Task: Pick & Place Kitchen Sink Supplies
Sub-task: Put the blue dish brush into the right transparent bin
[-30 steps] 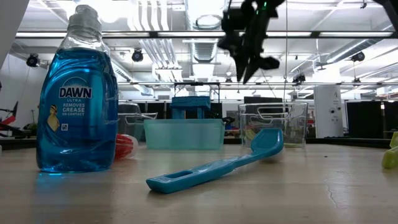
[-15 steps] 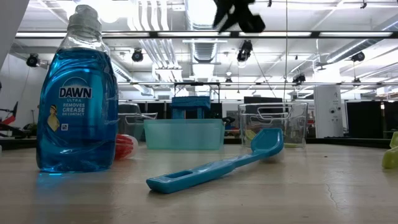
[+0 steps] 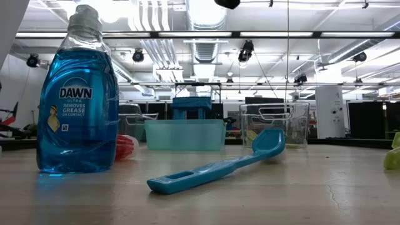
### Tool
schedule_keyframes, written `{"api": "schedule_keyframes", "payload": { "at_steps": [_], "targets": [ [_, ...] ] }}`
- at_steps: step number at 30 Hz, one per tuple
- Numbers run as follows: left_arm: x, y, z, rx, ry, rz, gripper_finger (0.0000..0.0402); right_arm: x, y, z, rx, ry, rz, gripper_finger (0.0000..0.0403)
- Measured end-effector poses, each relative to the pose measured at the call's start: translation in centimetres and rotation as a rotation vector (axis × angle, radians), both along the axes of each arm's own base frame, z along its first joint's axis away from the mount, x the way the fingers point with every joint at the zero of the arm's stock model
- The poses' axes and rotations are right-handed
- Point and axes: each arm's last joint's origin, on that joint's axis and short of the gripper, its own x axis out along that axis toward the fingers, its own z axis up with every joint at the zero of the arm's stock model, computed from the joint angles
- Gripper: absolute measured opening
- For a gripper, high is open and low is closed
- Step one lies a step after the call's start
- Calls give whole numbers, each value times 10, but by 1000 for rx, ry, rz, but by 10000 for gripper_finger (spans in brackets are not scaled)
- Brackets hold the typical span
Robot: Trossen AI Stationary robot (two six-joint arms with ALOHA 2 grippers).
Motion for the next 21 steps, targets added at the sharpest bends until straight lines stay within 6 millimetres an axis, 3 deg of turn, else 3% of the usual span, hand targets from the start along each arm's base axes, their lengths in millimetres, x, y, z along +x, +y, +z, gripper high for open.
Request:
{"api": "schedule_keyframes", "payload": {
  "at_steps": [13, 21],
  "targets": [
    [1, 0, 0, -42, 7, 22, 159, 10, 33, -28, -284, 19, 331, 202],
    [1, -1, 0, -115, 16, 25, 159, 17, 40, -49, -420, 61, 495, 215]
  ]
}}
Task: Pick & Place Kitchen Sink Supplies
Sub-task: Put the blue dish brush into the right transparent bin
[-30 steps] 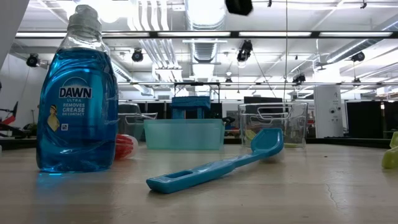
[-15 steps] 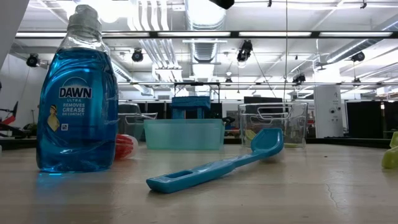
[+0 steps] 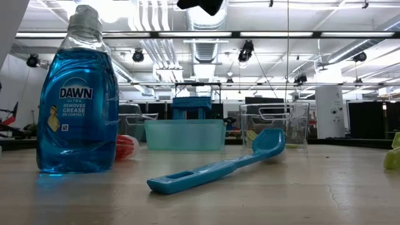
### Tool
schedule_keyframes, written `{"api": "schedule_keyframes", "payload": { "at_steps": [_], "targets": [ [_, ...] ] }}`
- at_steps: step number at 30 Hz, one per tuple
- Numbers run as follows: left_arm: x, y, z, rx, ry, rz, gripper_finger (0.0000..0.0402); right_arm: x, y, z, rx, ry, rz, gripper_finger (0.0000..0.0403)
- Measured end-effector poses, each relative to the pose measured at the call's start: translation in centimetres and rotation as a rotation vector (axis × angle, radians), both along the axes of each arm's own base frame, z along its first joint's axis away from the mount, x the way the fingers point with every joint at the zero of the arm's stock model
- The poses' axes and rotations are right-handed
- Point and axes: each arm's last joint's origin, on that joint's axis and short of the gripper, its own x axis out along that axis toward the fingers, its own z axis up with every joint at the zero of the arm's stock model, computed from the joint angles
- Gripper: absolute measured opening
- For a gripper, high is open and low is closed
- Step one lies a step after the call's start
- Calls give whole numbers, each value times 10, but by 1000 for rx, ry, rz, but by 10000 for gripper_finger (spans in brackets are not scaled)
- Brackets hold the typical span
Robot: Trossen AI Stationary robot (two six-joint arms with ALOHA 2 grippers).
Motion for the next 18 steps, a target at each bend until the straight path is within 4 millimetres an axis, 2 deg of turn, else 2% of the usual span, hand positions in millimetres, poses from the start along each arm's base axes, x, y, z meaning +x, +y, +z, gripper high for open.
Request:
{"api": "schedule_keyframes", "payload": {
  "at_steps": [6, 18],
  "targets": [
    [0, 0, 0, -34, 4, 16, 159, -4, 5, -14, -78, 40, 105, 215],
    [0, 0, 0, -25, 3, 12, 159, -15, 20, -47, -108, 144, 163, 217]
  ]
}}
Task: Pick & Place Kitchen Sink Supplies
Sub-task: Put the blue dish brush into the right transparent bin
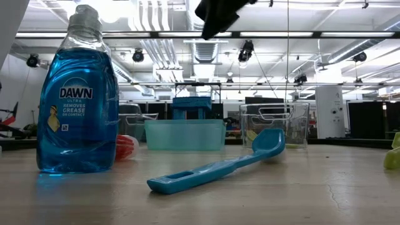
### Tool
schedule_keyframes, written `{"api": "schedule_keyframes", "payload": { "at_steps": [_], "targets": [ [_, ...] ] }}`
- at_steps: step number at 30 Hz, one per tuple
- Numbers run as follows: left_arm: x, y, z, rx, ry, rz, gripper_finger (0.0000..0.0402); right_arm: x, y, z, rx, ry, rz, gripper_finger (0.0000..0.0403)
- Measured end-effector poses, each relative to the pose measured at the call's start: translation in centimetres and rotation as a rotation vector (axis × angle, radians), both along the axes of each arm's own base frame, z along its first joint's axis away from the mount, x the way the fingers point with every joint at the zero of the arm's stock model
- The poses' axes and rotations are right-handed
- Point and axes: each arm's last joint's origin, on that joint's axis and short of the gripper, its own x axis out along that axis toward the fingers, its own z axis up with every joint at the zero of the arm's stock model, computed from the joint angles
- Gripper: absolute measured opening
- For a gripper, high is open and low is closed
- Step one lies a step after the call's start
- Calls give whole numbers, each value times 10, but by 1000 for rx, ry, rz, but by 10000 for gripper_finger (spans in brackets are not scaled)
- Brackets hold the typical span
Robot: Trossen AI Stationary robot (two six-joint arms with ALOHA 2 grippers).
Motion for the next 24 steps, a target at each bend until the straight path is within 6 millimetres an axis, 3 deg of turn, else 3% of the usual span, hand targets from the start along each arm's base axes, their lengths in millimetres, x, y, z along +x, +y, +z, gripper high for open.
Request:
{"api": "schedule_keyframes", "payload": {
  "at_steps": [12, 24],
  "targets": [
    [0, 0, 0, -3, 1, 2, 159, -12, 7, -42, -56, 88, 26, 215],
    [1, 0, 0, 0, 2, 0, 159, -19, 7, -64, -86, 113, 79, 215]
  ]
}}
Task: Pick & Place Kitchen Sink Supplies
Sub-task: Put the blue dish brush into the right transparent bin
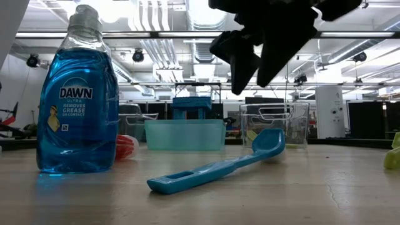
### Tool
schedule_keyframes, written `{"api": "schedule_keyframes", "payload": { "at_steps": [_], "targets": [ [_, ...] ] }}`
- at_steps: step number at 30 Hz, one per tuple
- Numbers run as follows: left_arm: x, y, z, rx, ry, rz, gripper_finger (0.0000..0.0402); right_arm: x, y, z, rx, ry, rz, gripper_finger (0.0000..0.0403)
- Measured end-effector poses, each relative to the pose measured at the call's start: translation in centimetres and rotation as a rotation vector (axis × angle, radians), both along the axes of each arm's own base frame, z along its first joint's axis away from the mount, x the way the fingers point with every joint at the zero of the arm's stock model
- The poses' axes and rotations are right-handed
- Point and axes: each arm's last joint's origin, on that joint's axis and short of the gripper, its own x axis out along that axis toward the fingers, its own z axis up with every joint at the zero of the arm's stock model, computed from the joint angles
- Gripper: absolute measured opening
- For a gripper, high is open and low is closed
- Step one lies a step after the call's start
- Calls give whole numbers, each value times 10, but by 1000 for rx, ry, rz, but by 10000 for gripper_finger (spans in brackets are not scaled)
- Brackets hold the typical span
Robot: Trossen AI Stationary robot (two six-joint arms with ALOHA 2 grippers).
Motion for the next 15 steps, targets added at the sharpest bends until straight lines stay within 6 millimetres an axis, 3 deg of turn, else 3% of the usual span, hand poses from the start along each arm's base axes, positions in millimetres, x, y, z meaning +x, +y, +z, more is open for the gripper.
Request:
{"api": "schedule_keyframes", "payload": {
  "at_steps": [8, 15],
  "targets": [
    [0, 0, 0, 1, 0, -1, 159, 6, 10, -22, -11, -73, 97, 215],
    [0, 0, 0, -17, 3, 7, 159, 16, 18, -51, -23, -29, 112, 215]
  ]
}}
